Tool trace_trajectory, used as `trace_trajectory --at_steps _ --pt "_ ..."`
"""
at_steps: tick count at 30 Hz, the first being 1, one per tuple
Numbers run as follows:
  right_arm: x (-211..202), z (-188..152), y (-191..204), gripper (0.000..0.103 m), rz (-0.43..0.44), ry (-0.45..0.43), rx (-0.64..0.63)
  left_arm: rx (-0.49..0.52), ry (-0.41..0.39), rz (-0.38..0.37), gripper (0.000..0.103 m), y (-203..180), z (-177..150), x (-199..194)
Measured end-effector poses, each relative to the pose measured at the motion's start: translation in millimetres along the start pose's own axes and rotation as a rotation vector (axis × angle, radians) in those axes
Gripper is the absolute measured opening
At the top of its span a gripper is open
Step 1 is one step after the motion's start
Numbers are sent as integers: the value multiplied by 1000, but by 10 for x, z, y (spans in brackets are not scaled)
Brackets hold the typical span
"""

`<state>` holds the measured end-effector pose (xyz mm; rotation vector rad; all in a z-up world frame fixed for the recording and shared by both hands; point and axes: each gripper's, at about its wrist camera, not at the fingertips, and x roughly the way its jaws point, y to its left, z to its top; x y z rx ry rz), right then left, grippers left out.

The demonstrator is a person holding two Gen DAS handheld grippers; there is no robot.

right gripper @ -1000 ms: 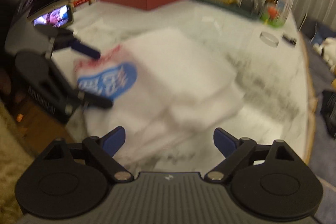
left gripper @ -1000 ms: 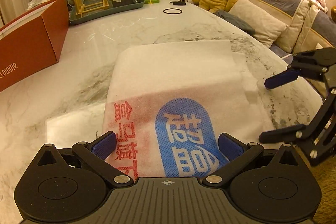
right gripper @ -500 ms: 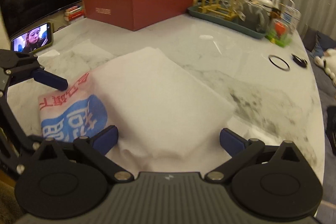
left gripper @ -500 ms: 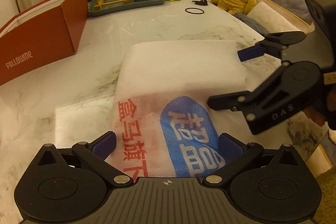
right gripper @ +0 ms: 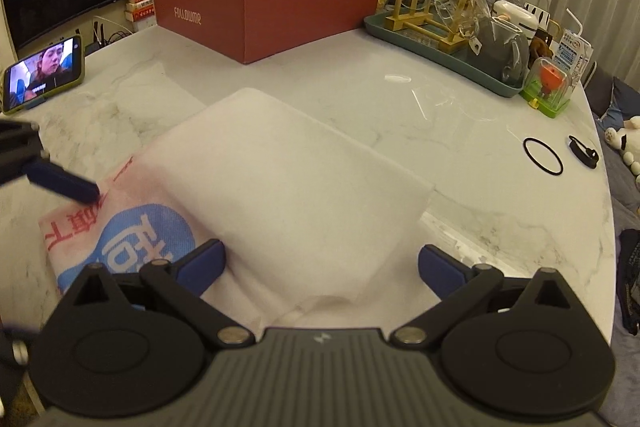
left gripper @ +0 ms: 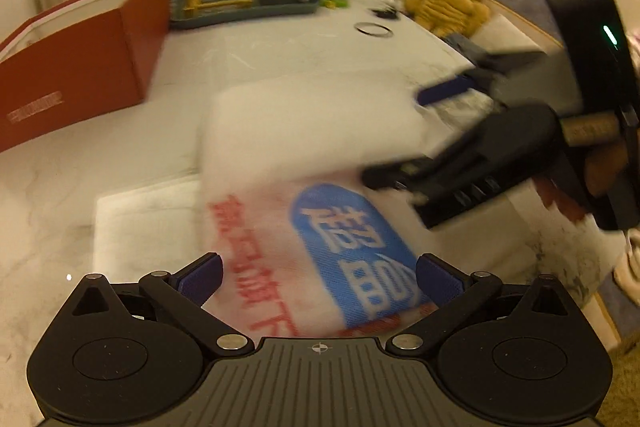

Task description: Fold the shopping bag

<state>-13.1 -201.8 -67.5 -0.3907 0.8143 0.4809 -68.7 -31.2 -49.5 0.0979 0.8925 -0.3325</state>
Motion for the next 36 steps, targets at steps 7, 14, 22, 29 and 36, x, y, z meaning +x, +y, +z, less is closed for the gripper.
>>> trace_trajectory --at_steps 7,14,22,29,36 --pt "-20 -38 10 103 -20 -6 27 -13 20 94 103 211 -74 126" --pt "-217 6 73 103 -136 -11 -49 -14 -11 86 103 207 -121 121" --pt "-801 -36 120 103 -49 -177 181 -6 -40 80 103 212 -155 112" --pt "-372 -239 147 81 98 0 238 3 -53 107 103 296 -122 16" --pt "-371 -334 294 84 30 -11 66 -23 -117 91 103 363 34 -115"
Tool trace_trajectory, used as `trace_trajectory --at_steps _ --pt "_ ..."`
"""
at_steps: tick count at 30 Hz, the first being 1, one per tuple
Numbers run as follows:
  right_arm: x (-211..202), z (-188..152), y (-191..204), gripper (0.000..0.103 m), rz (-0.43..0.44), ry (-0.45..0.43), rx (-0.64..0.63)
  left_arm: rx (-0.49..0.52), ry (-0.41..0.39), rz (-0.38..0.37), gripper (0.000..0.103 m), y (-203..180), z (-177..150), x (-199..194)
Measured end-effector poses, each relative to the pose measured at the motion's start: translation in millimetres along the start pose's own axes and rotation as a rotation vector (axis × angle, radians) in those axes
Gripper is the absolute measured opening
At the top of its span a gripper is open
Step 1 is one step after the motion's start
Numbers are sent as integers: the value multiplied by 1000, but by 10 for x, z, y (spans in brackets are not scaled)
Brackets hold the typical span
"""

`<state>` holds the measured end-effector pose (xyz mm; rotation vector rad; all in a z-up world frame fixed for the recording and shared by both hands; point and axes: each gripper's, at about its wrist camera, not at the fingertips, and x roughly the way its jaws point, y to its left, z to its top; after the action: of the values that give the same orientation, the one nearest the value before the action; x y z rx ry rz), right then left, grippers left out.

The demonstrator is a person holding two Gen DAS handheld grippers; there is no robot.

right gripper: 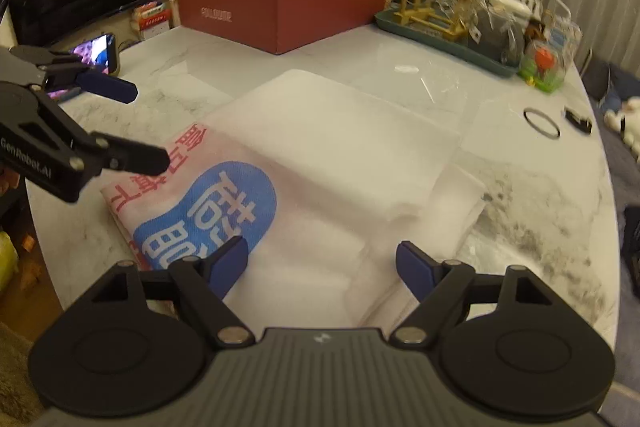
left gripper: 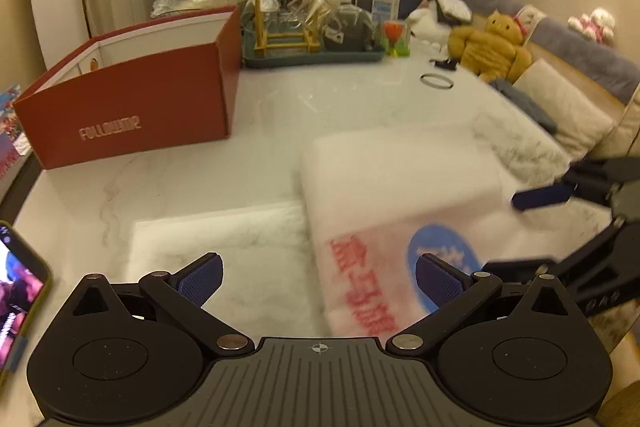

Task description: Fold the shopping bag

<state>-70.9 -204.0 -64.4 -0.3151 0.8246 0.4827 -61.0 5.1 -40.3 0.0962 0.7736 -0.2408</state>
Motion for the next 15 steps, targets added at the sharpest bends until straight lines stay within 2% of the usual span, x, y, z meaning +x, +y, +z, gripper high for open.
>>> trace_trajectory --at_steps 1,5,8,10,12,15 --pt "3 -9 -9 84 2 -4 8 5 4 -20 103 -36 30 20" --pt "-31 -55 -43 85 17 -6 2 155 14 -87 103 -369 19 99" --pt "-79 -105 -130 92 33 3 5 104 38 -115 103 -446 35 84" --pt "-101 -138 -207 96 32 19 17 56 53 -159 103 -440 52 88" --pt "-121 -176 -249 98 23 22 20 54 85 -138 103 -454 29 145" --pt "-130 -164 -242 97 17 33 20 34 158 -59 103 -418 -45 253"
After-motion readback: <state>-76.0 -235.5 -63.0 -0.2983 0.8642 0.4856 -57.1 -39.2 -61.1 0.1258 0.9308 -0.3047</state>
